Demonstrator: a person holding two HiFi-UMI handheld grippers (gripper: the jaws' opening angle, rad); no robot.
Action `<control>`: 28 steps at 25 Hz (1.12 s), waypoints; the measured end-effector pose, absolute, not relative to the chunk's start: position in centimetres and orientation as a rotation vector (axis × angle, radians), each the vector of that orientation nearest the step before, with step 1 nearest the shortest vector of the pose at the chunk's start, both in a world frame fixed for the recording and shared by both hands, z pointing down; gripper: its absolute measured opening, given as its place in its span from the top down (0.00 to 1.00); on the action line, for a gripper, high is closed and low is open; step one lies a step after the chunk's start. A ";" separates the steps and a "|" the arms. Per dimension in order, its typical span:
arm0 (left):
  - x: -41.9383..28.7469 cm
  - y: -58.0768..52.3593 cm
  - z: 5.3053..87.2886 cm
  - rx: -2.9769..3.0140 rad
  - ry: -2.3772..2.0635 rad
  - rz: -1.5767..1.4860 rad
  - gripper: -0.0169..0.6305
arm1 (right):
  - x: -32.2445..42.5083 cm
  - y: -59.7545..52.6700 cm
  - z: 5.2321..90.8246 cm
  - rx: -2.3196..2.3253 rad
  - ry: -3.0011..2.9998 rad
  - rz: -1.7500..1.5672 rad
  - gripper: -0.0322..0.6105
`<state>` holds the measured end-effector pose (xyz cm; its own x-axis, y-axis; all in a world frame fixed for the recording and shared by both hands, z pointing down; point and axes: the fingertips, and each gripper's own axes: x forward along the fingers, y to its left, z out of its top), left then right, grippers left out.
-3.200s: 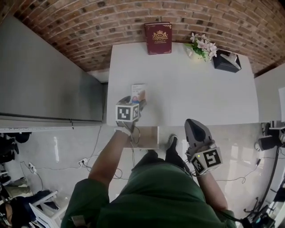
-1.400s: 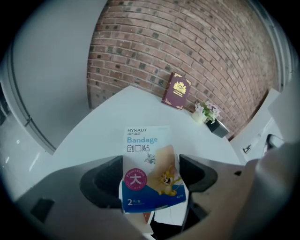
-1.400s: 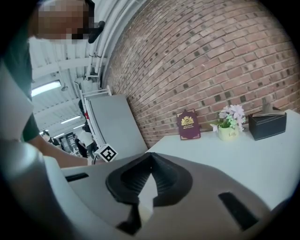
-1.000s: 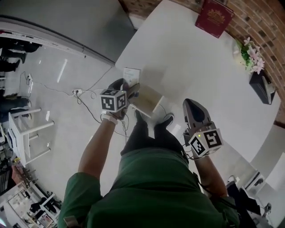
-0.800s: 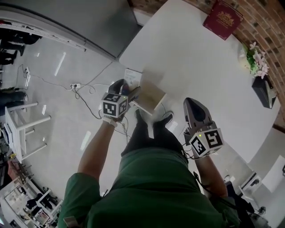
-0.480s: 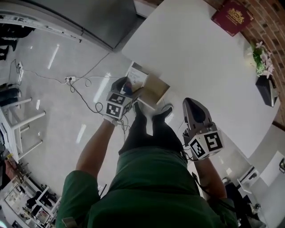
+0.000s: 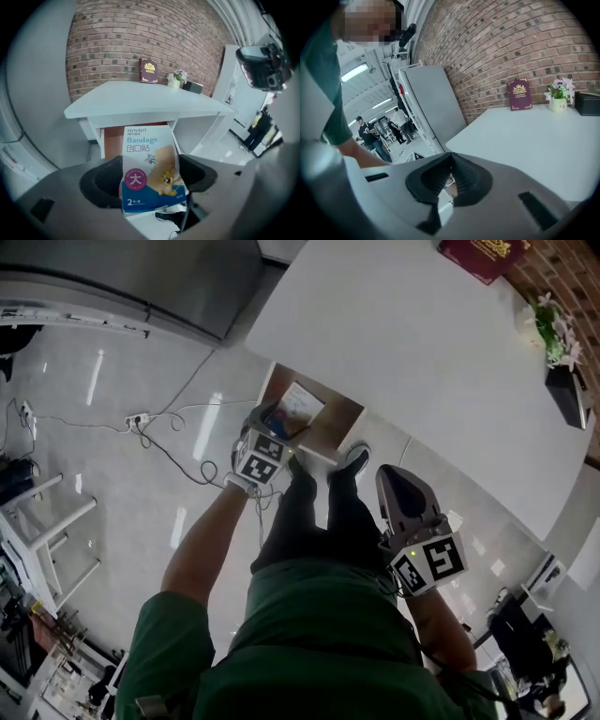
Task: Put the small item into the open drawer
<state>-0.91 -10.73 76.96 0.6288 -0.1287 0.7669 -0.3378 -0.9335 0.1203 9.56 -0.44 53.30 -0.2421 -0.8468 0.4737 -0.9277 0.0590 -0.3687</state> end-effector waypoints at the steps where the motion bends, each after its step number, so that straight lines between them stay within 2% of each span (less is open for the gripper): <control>1: -0.5 -10.5 77.7 2.620 -0.338 1.225 0.41 | 9.3 0.0 53.6 1.852 -2.173 0.944 0.95; 21: 2.7 -9.7 95.0 2.675 0.119 1.686 0.41 | 6.8 6.0 60.0 2.020 -1.909 1.186 0.95; 28: 3.3 -10.7 97.5 2.748 0.163 1.830 0.42 | 6.4 6.0 61.2 1.969 -1.894 1.193 0.95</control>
<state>3.33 -10.66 97.50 0.3864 -0.0088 0.9223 0.1714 -0.9819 -0.0812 6.37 5.98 61.15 -0.1205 -0.7697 0.6269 -0.8977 -0.1852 -0.3999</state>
